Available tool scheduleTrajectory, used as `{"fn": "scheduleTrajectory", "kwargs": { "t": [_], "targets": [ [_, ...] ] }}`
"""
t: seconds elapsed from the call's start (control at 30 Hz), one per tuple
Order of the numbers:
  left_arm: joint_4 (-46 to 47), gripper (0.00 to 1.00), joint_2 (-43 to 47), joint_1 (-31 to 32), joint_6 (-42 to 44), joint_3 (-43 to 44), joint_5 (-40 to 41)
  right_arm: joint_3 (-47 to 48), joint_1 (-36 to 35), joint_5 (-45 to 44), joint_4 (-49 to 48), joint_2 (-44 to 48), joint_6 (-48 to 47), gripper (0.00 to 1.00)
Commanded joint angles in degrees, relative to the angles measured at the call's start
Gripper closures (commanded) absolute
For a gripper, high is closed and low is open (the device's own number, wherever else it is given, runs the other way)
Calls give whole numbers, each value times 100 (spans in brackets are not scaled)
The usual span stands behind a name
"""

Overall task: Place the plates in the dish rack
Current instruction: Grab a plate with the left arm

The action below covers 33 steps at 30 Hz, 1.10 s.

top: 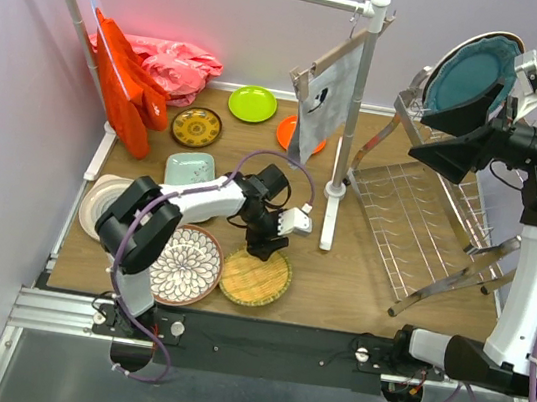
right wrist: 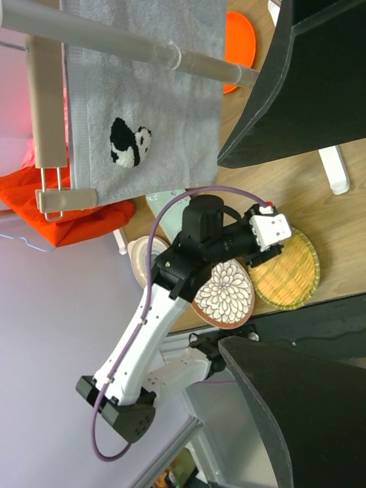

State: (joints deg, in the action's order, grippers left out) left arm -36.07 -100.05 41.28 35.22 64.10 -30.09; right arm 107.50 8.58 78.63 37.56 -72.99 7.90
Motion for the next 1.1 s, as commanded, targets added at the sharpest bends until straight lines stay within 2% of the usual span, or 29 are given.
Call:
{"fn": "scheduleTrajectory", "kwargs": {
  "t": [0.0, 0.13, 0.27, 0.53, 0.73, 0.77, 0.83, 0.87, 0.9, 1.07],
  "targets": [
    [-409, 38, -436, -23, 354, 331, -164, -124, 12, -102, -47, 101, -17, 0],
    [-462, 39, -735, -23, 275, 612, -235, -177, 12, -137, -47, 153, -60, 0],
    [-558, 38, -665, -32, 231, 849, -155, -291, 12, -120, -56, 250, -52, 0],
    [-506, 37, -691, 29, 108, 402, -533, -327, 12, -129, -65, 233, -43, 0],
    [-462, 41, -937, 47, 2, 551, -542, -326, 12, -85, -56, 242, -8, 0],
    [-444, 44, -981, 47, -41, 621, -551, -327, 12, -85, -56, 268, -8, 0],
    [-383, 62, -1060, 56, -225, 700, -516, -327, 12, -111, -56, 277, -17, 0],
    [-383, 75, -1087, 56, -261, 797, -455, -344, 12, -102, -56, 294, -8, 0],
    [-391, 100, -1095, 65, -296, 832, -446, -353, 12, -111, -56, 303, 1, 0],
    [-426, 100, -876, 56, -411, 1104, -253, -388, 12, -172, -47, 321, -8, 0]
  ]
}}
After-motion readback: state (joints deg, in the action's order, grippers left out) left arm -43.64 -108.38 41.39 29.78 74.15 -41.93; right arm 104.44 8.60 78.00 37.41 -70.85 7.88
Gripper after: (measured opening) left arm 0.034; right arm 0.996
